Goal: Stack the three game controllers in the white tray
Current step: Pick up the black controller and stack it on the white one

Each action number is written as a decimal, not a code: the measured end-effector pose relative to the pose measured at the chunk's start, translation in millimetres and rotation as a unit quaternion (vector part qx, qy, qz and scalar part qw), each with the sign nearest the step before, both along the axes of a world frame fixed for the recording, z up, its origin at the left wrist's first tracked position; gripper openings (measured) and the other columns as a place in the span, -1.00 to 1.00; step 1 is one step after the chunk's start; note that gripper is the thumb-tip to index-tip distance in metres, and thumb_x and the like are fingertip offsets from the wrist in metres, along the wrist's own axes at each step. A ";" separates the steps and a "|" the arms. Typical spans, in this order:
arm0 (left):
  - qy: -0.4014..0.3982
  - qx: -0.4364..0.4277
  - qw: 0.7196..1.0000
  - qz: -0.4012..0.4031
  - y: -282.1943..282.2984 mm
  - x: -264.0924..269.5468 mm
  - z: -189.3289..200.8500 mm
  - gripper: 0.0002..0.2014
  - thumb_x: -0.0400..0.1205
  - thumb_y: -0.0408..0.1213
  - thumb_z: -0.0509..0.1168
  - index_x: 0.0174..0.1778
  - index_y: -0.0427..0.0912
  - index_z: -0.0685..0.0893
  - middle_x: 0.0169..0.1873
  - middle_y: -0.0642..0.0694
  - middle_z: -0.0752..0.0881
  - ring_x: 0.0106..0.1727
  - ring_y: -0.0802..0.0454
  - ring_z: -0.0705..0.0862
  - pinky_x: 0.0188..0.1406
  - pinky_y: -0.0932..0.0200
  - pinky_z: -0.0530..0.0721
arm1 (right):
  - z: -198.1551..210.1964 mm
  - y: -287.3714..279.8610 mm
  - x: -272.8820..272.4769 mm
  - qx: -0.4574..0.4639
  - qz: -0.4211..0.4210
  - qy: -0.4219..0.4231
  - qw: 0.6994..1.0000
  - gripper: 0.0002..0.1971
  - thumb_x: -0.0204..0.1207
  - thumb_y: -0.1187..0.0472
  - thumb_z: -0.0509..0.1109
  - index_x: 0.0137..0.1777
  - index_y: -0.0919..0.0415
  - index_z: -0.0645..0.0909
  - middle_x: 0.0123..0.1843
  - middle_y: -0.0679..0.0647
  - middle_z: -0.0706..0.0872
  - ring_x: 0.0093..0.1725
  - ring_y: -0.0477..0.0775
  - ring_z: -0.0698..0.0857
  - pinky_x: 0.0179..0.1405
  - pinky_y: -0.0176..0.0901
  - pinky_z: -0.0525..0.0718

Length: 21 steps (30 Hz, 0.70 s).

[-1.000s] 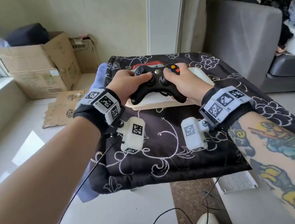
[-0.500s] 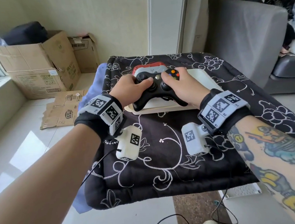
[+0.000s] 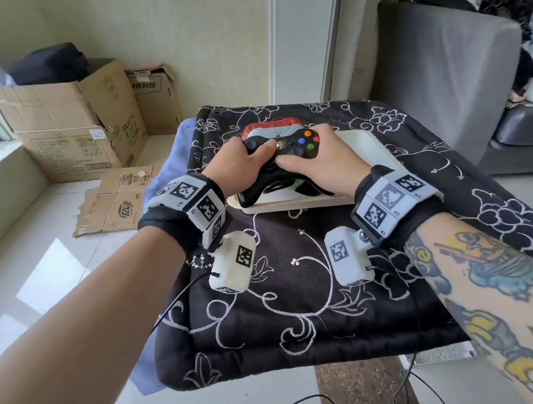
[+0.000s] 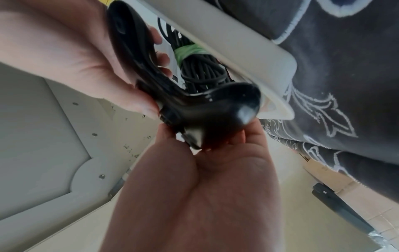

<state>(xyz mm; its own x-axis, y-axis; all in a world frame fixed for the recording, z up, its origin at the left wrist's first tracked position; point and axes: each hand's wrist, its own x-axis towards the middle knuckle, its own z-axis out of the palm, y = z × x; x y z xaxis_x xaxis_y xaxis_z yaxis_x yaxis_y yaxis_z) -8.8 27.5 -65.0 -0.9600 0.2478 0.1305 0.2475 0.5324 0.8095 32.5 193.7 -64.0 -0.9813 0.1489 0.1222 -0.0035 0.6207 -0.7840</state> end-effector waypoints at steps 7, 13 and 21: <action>0.035 -0.034 0.999 -0.002 -1.1 -1.3 0.4 -0.65 0.68 0.04 0.24 -0.38 -0.03 0.53 -0.44 0.08 0.63 -0.40 0.17 0.60 -0.41 0.38 0.51 | -4.6 3.0 -2.8 0.006 0.004 0.001 1.000 -0.29 0.36 -0.13 0.58 0.40 0.13 0.36 0.12 -0.12 0.62 0.16 -0.08 0.64 0.09 -0.28 0.50; 0.034 -0.034 0.999 -0.009 -2.8 -2.3 1.0 -0.68 0.68 0.02 0.25 -0.18 -0.16 0.66 -0.34 0.03 0.69 -0.29 0.11 0.65 -0.23 0.29 0.57 | -4.8 3.8 -5.9 0.003 0.010 0.011 1.000 -0.23 0.33 -0.11 0.61 0.44 0.15 0.35 0.20 -0.06 0.66 0.20 -0.05 0.66 0.19 -0.23 0.54; 0.024 -0.005 1.000 0.011 -3.0 -6.3 -5.1 -0.73 0.64 0.02 0.31 -0.10 -0.15 0.62 -0.29 0.05 0.67 -0.29 0.21 0.62 -0.23 0.32 0.56 | -7.1 2.3 -6.4 0.006 0.021 0.008 1.000 -0.23 0.39 -0.09 0.58 0.45 0.16 0.26 0.15 -0.09 0.59 0.18 -0.04 0.63 0.17 -0.24 0.52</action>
